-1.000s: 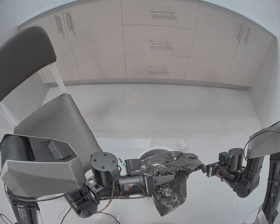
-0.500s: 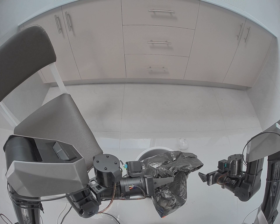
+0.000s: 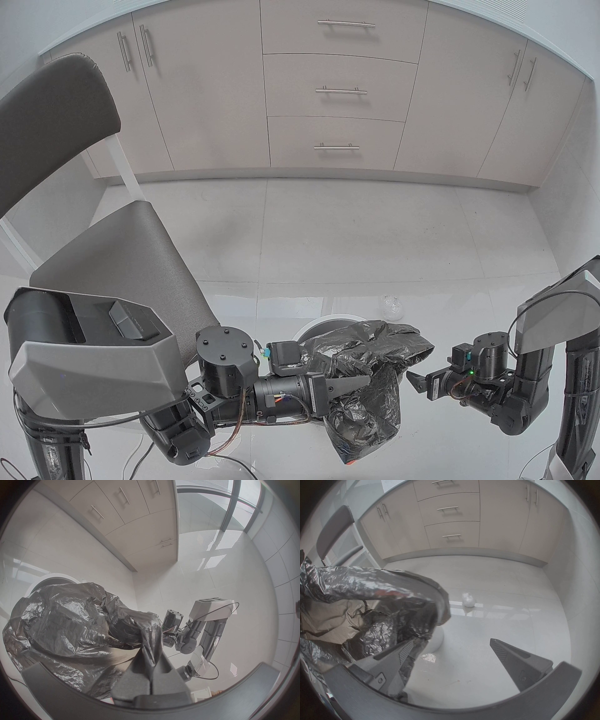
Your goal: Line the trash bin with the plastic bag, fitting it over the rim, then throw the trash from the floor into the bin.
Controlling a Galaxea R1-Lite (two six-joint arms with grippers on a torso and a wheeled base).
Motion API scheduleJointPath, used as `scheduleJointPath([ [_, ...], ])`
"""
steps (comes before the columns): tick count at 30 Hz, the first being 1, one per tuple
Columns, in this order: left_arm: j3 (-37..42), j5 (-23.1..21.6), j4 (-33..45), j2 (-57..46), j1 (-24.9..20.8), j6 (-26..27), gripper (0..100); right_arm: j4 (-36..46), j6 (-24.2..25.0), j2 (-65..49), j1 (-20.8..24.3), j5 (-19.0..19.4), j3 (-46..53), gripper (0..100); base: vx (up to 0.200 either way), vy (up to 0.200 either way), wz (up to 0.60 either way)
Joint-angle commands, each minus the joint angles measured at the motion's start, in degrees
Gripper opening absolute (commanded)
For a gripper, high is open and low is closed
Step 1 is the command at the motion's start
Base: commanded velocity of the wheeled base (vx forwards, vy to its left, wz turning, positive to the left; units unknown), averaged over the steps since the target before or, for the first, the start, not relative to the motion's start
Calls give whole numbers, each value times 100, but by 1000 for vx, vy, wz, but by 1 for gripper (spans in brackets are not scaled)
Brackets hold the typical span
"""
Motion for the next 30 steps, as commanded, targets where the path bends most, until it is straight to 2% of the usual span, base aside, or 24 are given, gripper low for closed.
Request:
scheduleJointPath([
  [1,-5,-1,-2,-13,34,2,0,-102,48,299,266,-48,-316,100,0,0,0],
  [10,-5,8,-2,-13,34,2,0,-102,57,835,257,-311,-1151,100,0,0,0],
  [16,-5,8,-2,-13,34,2,0,-102,101,958,222,-329,-1520,100,0,0,0],
  [22,-5,8,-2,-13,25,2,0,-102,83,1028,205,-452,-1599,100,0,0,0],
  [30,-5,8,-2,-13,34,2,0,-102,83,1064,-33,-540,-1169,100,0,0,0],
])
